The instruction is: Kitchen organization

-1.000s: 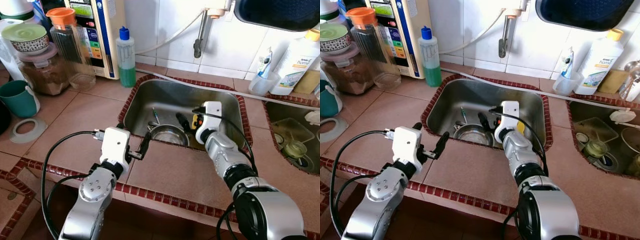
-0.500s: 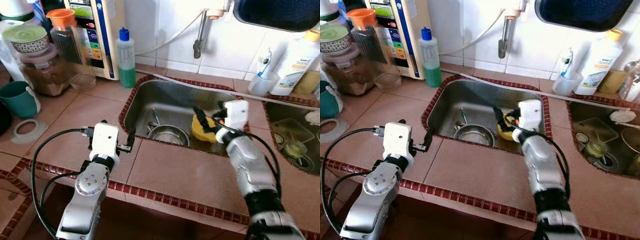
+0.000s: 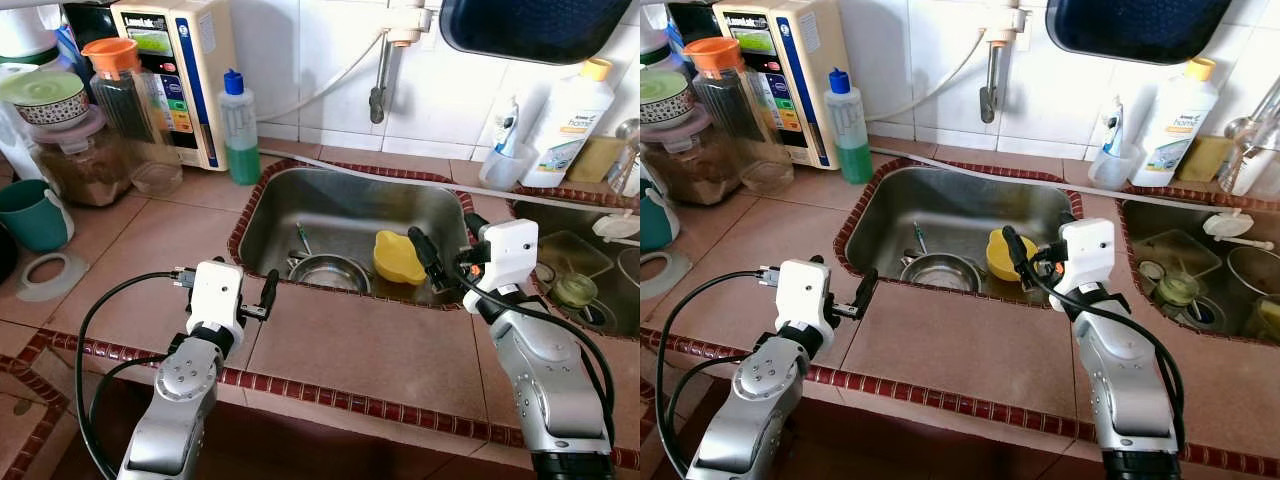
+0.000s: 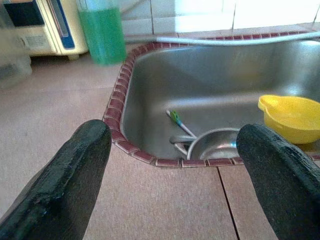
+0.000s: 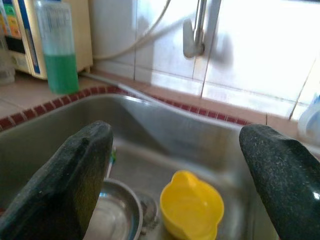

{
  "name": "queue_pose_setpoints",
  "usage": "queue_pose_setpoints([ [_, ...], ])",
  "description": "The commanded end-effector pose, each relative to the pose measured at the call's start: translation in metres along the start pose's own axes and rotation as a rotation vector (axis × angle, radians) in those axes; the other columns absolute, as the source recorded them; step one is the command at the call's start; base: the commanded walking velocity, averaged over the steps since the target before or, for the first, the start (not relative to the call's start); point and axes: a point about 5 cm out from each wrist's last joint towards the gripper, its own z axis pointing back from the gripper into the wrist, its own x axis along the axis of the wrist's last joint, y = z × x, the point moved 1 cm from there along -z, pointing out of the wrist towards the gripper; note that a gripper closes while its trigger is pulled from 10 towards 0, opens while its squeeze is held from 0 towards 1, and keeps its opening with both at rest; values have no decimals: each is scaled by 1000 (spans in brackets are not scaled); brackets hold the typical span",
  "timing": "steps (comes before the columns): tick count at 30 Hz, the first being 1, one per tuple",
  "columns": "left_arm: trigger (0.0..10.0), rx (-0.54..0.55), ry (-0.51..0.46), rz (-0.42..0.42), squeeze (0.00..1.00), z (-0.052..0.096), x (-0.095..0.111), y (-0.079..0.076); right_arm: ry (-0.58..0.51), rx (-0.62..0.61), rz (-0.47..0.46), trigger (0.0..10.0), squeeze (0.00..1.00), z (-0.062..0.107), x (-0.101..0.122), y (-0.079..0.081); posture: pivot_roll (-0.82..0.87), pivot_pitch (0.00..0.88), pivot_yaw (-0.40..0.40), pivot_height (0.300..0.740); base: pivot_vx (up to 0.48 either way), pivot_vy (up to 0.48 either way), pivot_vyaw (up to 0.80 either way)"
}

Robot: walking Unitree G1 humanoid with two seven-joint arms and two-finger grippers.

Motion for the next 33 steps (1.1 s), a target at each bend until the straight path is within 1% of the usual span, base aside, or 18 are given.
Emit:
queue_pose_setpoints([
  [1, 10000, 41, 31, -33, 0, 5, -1, 5, -33, 8, 21, 10000, 0, -1, 14, 3, 25, 0, 4, 740, 0, 0, -763],
  [2, 10000, 51, 24, -47, 0, 6, -1, 8, -33, 11, 24, 10000, 0, 0, 15, 4, 26, 0, 3, 740, 0, 0, -788],
  [4, 10000, 46, -46, -77, 0, 9, 4, 14, -28, 10, 16, 10000, 0, 2, 16, 5, 30, 0, 3, 740, 0, 0, -800],
  [6, 10000, 55, -42, -85, 0, 10, 3, 15, -26, 9, 16, 10000, 0, 3, 17, 5, 32, 0, 2, 740, 0, 0, -800],
  [7, 10000, 102, -55, -84, 0, 15, 4, 20, -12, 4, -5, 10000, 0, 4, 15, 6, 32, 0, 2, 740, 0, 0, -800],
  [8, 10000, 102, -55, -84, 0, 15, 4, 20, -12, 4, -5, 10000, 0, 4, 15, 6, 32, 0, 2, 740, 0, 0, -800],
  [10, 10000, 107, -49, -48, 0, 18, 3, 21, -11, 9, -8, 10000, 0, 5, 15, 8, 32, 0, 3, 740, 0, 0, -800],
  [15, 10000, 119, -46, -24, 0, 21, 3, 22, 1, 13, -16, 10000, 0, 5, 15, 12, 31, 0, 3, 740, 0, 0, -800],
  [18, 10000, 110, -51, -38, 0, 20, 4, 20, 7, 17, -21, 10000, 0, 5, 14, 13, 33, 0, 3, 740, 0, 0, -800],
  [19, 10000, 107, -52, -55, 0, 20, 4, 20, 8, 19, -20, 10000, 0, 5, 14, 14, 32, 0, 3, 740, 0, 0, -800],
  [20, 10000, 113, -51, -74, 0, 20, 5, 21, 8, 24, -20, 10000, 0, 4, 14, 14, 34, 0, 6, 740, 0, 0, -800],
  [22, 10000, 120, -46, -78, 0, 19, 5, 23, 6, 26, -22, 10000, 0, 2, 14, 14, 37, 0, 6, 740, 0, 0, -684],
  [25, 10000, 114, -48, -74, 0, 19, 5, 22, 5, 28, -24, 10000, 0, 1, 13, 14, 40, 0, 7, 740, 0, 0, 0],
  [33, 10000, 109, -40, -64, 0, 20, 4, 24, -7, 48, -33, 10000, 0, -7, 15, 21, 54, 0, 12, 740, 0, 0, 0],
])
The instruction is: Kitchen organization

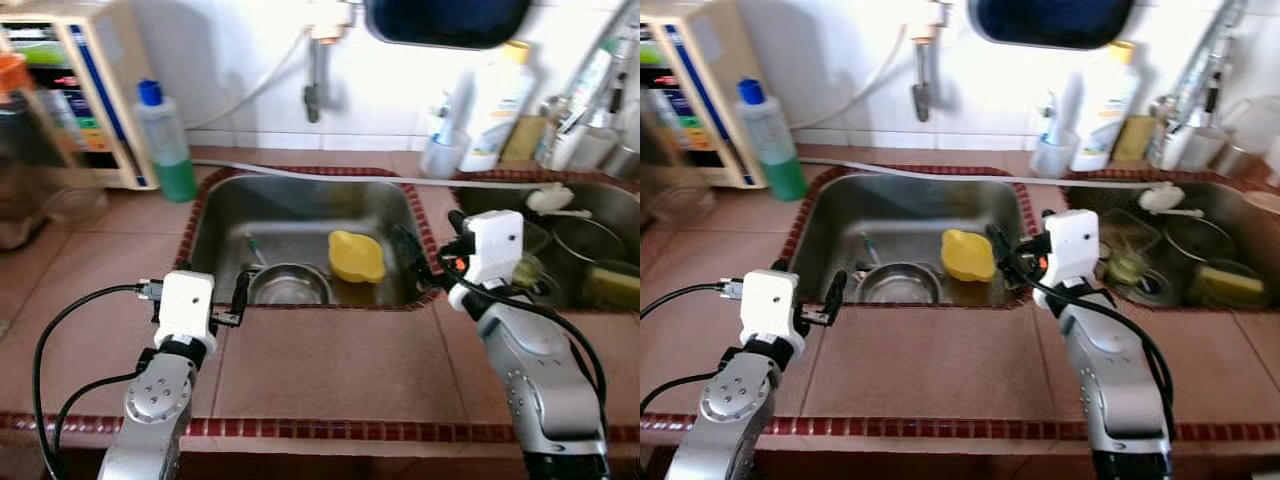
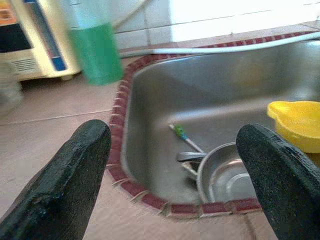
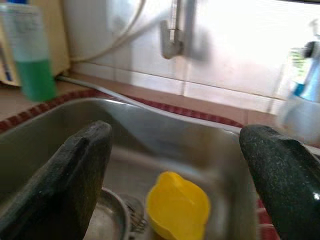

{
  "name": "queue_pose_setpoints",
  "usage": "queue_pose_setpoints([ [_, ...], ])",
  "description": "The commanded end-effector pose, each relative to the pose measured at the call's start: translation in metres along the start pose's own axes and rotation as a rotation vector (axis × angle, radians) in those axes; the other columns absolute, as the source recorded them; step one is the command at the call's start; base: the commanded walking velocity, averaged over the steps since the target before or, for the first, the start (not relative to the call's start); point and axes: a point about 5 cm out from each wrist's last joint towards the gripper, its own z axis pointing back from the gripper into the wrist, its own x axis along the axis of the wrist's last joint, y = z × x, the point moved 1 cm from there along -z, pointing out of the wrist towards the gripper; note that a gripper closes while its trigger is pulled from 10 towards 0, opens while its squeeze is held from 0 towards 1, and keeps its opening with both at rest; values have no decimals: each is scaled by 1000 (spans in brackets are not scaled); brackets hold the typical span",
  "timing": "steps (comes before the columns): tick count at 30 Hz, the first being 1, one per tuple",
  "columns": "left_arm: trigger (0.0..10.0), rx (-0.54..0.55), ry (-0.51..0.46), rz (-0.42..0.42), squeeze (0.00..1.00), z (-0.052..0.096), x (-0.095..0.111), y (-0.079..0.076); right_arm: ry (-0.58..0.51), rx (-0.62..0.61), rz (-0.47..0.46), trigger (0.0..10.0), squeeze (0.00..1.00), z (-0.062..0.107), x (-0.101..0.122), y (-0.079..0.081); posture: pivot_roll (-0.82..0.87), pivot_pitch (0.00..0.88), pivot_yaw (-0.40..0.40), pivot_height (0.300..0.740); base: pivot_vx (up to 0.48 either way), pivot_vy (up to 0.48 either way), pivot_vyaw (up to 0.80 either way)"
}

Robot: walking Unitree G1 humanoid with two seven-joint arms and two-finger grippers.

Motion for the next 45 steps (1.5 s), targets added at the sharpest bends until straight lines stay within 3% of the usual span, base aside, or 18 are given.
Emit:
queue_pose_setpoints([
  [1, 10000, -1, 3, -1, 0, 0, 2, 2, -5, -5, -6, 10000, 0, -1, 0, -2, 54, 0, 13, 740, 0, 0, 0],
  [21, 10000, -16, 11, 1, 0, -1, 2, 3, -3, 1, -33, 10000, 0, -3, -4, 6, 56, 0, 20, 740, -199, 0, 0],
  [45, 10000, -31, 17, 8, 0, -3, 2, -1, -11, -17, -37, 10000, 0, -6, -1, 3, 49, 0, 19, 740, -281, 0, 0],
])
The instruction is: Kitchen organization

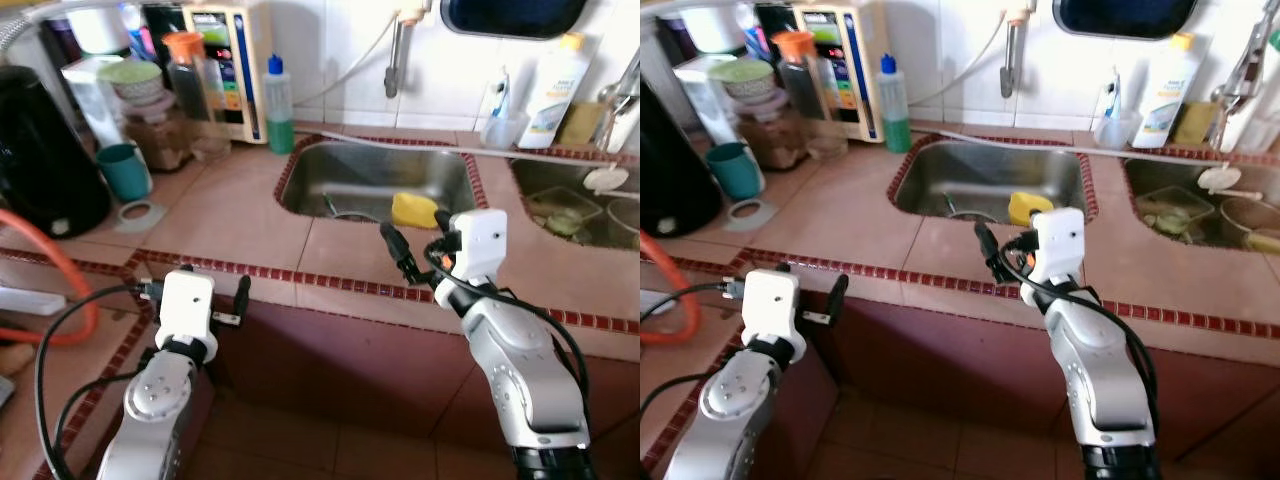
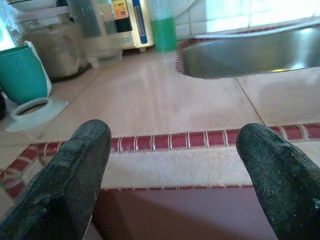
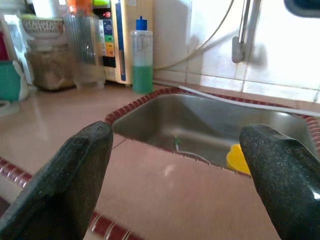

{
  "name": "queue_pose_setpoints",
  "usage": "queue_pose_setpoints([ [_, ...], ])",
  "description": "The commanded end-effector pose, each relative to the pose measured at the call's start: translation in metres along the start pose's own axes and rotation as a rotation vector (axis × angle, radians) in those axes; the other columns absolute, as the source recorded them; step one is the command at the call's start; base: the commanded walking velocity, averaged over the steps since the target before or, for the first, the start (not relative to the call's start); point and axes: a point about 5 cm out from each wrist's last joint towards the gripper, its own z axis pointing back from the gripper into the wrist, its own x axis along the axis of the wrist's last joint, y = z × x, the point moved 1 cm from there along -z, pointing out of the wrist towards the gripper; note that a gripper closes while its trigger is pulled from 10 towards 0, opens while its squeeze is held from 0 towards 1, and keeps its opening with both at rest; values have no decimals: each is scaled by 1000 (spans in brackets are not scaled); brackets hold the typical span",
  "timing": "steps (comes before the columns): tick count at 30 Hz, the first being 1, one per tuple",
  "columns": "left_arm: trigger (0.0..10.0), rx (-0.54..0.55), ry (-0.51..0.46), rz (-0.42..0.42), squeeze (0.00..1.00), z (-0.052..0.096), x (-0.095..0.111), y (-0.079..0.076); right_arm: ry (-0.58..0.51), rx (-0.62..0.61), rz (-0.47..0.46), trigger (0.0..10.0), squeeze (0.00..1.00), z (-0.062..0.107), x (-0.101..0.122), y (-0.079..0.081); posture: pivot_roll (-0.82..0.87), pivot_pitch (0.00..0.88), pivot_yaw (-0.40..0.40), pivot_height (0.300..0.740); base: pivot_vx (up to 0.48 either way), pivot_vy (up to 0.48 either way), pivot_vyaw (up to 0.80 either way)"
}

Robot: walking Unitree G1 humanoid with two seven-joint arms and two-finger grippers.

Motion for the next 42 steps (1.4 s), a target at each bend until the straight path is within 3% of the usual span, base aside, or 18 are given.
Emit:
queue_pose_setpoints([
  [1, 10000, 7, 9, -7, 0, 2, -1, 4, -15, 13, -8, 10000, 0, -2, 4, 4, 49, 0, 19, 740, -281, 0, 0],
  [9, 10000, 16, -22, -25, 0, -2, 5, 3, -27, 0, 2, 10000, 0, -2, 6, 2, 45, 0, 16, 740, -170, 0, 0],
  [29, 10000, 3, -62, 47, 0, -8, 15, 2, -23, -17, 11, 10000, 0, -4, 6, 1, 36, 0, 17, 740, 0, 0, 0],
  [42, 10000, -27, -74, 62, 0, -9, 17, -1, -20, -12, 13, 10000, 0, -5, 6, 1, 29, 0, 14, 740, 0, 0, -794],
])
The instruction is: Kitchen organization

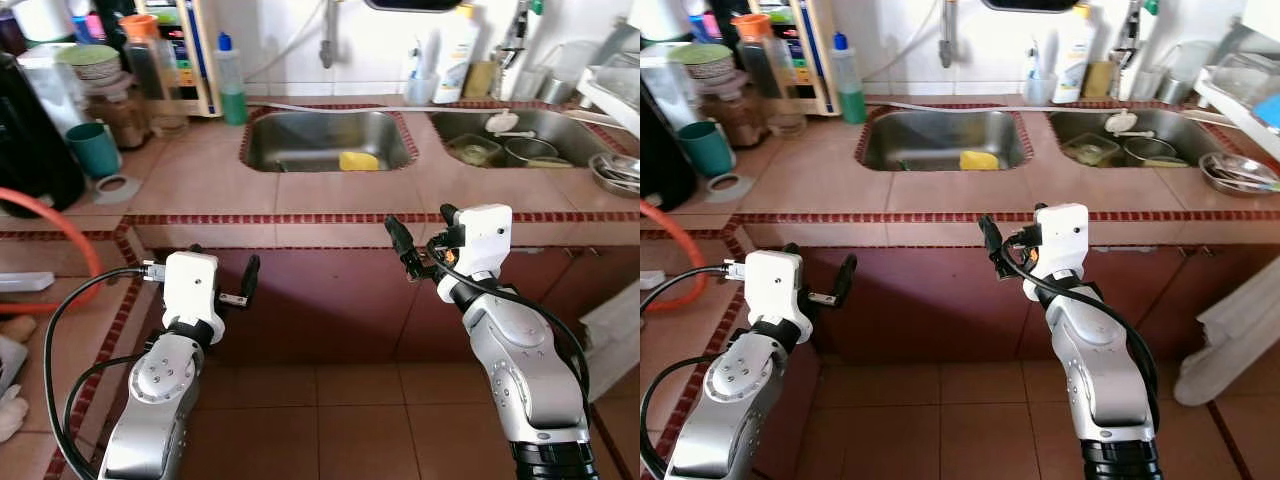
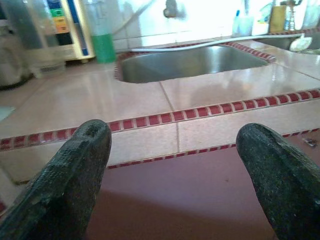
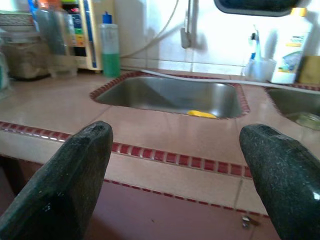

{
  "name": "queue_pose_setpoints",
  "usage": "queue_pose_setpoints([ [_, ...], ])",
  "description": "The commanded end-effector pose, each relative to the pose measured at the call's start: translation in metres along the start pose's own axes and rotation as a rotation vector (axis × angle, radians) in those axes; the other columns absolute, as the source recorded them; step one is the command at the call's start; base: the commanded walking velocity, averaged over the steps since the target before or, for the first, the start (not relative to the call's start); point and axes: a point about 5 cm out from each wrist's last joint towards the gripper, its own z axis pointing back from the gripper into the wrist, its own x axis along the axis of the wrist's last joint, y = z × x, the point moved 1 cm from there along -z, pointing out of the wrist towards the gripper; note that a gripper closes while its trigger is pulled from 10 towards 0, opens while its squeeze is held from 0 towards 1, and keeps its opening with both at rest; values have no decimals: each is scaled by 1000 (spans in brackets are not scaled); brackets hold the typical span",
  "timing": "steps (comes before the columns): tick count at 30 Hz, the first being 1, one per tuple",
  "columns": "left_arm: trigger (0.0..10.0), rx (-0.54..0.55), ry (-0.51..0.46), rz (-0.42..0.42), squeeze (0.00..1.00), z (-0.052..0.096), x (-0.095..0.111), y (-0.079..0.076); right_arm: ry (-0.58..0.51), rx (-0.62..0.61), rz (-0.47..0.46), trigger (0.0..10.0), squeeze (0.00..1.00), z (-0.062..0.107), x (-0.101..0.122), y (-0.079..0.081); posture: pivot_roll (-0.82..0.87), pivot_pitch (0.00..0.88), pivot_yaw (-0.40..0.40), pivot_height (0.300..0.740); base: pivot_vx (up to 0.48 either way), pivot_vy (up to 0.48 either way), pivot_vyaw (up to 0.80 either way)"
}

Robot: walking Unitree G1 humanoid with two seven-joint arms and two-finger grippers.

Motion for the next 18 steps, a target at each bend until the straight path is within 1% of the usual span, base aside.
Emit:
queue_pose_setpoints([
  [1, 10000, -6, -9, 2, 0, -1, 2, 1, -3, -1, 3, 10000, 0, -1, 3, -1, 29, 0, 14, 740, 0, 0, -788],
  [6, 10000, 4, -2, 11, 0, 0, 0, 0, -4, 2, 5, 10000, 0, -2, 3, -1, 27, 0, 13, 740, 0, 0, -795],
  [12, 10000, -1, -5, -9, 0, -1, 1, 0, -14, 4, 7, 10000, 0, -6, 7, -2, 29, 3, 10, 740, 0, 0, -792],
  [18, 10000, -21, 2, 8, 0, 1, 0, -2, -14, 9, 7, 10000, 0, -6, 8, 0, 28, 12, 13, 740, 0, 0, -790],
])
